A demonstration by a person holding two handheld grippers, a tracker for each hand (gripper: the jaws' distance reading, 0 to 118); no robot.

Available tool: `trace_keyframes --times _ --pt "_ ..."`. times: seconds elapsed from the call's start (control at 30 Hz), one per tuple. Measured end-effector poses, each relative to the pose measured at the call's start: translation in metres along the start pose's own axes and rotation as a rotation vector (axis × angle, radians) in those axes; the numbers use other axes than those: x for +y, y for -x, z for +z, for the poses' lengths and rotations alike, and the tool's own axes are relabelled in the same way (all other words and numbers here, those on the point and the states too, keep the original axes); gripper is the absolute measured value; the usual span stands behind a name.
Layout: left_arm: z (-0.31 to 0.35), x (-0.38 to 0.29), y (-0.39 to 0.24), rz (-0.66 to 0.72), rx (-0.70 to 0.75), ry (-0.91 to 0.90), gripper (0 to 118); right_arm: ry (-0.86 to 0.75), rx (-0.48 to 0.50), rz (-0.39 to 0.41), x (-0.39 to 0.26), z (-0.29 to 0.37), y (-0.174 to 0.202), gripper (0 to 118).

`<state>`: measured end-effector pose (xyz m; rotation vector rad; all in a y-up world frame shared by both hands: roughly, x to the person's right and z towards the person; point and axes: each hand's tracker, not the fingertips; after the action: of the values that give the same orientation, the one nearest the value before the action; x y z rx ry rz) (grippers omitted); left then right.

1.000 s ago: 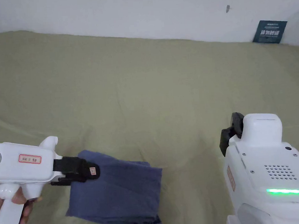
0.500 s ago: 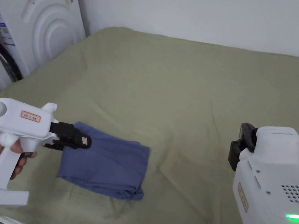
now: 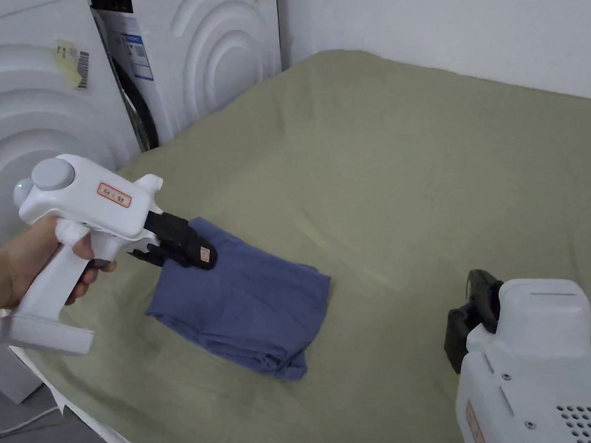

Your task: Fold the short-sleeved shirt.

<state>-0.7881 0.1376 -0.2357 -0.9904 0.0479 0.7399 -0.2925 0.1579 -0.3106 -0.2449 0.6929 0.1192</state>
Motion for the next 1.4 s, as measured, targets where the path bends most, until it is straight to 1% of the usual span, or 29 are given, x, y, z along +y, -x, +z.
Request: trace_keyframes --times 0.23,0.27,0.3,0.33,0.37,0.4,0.43,0.5,0.53,0.57,0.6,0.63,0.67,0.7,0.73,0.8,0.87,0.93,1.0,1.07,1.13,1.17,1.2,1.27,1.33,1.4 --pt "-0.014 0.029 0.005 -0.050 0.037 0.059 20 0.025 0.004 0.014 -0.013 -0.002 -0.003 0" --pt "-0.013 0.017 -0.005 -0.067 0.055 0.074 24 0.033 0.000 0.012 -0.014 -0.002 -0.004 0" --pt "-0.012 0.015 -0.009 -0.085 0.081 0.069 54 0.040 0.002 0.010 -0.016 -0.002 -0.007 0" --pt "-0.010 0.017 -0.010 -0.098 0.138 0.038 93 0.047 0.006 0.009 -0.016 -0.002 -0.009 0" --pt "-0.009 0.017 -0.011 -0.103 0.176 0.014 118 0.050 0.006 0.011 -0.017 -0.002 -0.009 0" --pt "-0.006 0.006 -0.023 -0.100 0.204 -0.019 114 0.050 0.003 0.009 -0.017 0.000 -0.011 0" --pt "0.007 -0.002 -0.032 -0.100 0.162 -0.111 110 0.050 0.004 -0.003 -0.015 0.002 -0.014 0" --pt "0.013 -0.015 -0.049 -0.056 0.141 -0.130 109 0.052 0.006 -0.027 -0.012 0.009 -0.020 0" --pt "0.022 -0.029 -0.068 -0.073 0.137 -0.130 107 0.050 0.006 -0.033 -0.011 0.014 -0.024 0" --pt "0.025 -0.038 -0.083 -0.086 0.135 -0.131 98 0.049 0.007 -0.038 -0.009 0.019 -0.027 0" --pt "0.029 -0.049 -0.101 -0.097 0.127 -0.153 67 0.045 0.009 -0.040 -0.006 0.026 -0.033 0" --pt "0.032 -0.060 -0.122 -0.103 0.120 -0.182 22 0.039 0.001 -0.039 -0.003 0.035 -0.038 0" --pt "0.029 -0.059 -0.120 -0.107 0.099 -0.214 0 0.030 -0.004 -0.044 0.000 0.043 -0.045 0" --pt "0.021 -0.063 -0.129 -0.119 0.056 -0.233 0 0.021 -0.003 -0.064 0.003 0.054 -0.055 0" --pt "0.020 -0.077 -0.150 -0.132 0.047 -0.260 0 0.017 -0.008 -0.081 0.006 0.064 -0.066 0" --pt "0.015 -0.097 -0.186 -0.153 -0.056 -0.256 0 0.008 -0.024 -0.084 0.012 0.085 -0.087 0" --pt "0.006 -0.122 -0.236 -0.194 -0.135 -0.299 0 -0.010 -0.060 -0.093 0.019 0.110 -0.111 0" --pt "-0.005 -0.152 -0.289 -0.228 -0.167 -0.339 0 -0.028 -0.099 -0.125 0.026 0.141 -0.141 0" --pt "-0.015 -0.181 -0.340 -0.287 -0.192 -0.382 0 -0.032 -0.123 -0.124 0.031 0.169 -0.171 0" --pt "-0.029 -0.209 -0.393 -0.361 -0.131 -0.475 0 -0.029 -0.176 -0.080 0.036 0.199 -0.201 0" --pt "-0.043 -0.234 -0.441 -0.446 -0.013 -0.581 0 -0.031 -0.221 -0.057 0.038 0.225 -0.227 0" --pt "-0.050 -0.246 -0.461 -0.507 0.021 -0.647 0 -0.034 -0.238 -0.051 0.038 0.236 -0.238 0" --pt "-0.060 -0.260 -0.481 -0.541 0.042 -0.702 0 -0.038 -0.273 -0.041 0.037 0.248 -0.250 0" --pt "-0.073 -0.278 -0.512 -0.541 0.054 -0.767 0 -0.042 -0.341 -0.039 0.035 0.266 -0.269 0" --pt "-0.085 -0.295 -0.547 -0.546 0.077 -0.815 0 -0.046 -0.379 -0.049 0.034 0.280 -0.286 1" --pt "-0.096 -0.306 -0.567 -0.619 0.132 -0.827 0 -0.052 -0.442 -0.039 0.031 0.290 -0.298 1"
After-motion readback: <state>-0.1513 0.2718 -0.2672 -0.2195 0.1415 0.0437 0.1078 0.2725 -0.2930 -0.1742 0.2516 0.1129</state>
